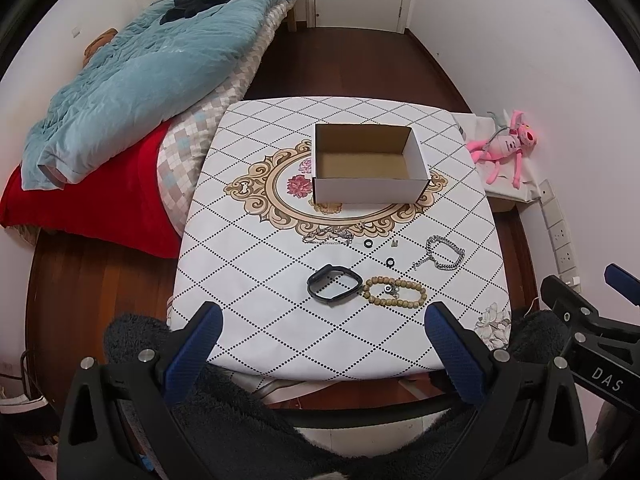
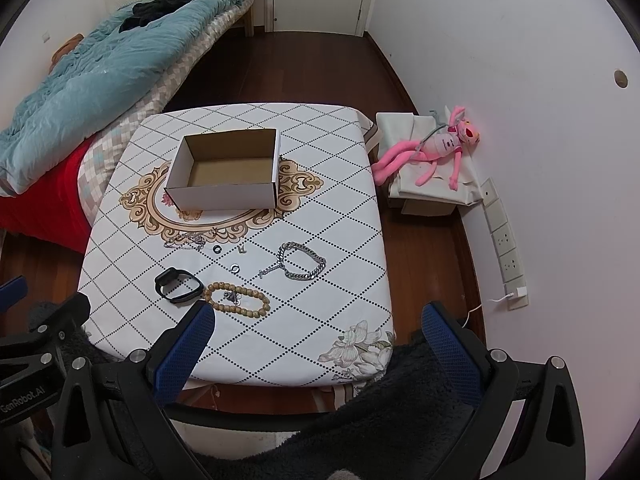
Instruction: Organize jewelry
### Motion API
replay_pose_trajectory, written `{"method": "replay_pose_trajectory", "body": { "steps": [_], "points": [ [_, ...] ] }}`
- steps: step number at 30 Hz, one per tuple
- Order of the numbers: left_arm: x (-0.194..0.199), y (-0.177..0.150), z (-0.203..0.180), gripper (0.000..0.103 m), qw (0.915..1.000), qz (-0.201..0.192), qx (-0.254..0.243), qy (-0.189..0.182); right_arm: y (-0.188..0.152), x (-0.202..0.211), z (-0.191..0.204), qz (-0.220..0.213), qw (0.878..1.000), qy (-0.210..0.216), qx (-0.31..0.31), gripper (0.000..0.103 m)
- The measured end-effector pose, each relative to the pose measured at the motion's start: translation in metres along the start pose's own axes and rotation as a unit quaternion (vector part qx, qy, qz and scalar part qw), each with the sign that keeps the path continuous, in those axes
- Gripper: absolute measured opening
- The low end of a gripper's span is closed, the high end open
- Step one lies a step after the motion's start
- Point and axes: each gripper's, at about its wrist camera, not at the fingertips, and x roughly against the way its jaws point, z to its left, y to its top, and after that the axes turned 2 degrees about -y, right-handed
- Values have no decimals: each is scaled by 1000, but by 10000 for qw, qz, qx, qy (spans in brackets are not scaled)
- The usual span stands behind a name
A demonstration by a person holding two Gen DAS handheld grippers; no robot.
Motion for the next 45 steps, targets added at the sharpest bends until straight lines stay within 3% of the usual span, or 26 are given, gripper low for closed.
{"method": "replay_pose_trajectory", "body": {
  "steps": [45],
  "points": [
    [6, 5, -7, 103, 10000, -84, -29, -14, -1, 3, 0, -21, 10000, 12, -4, 103]
  ]
}}
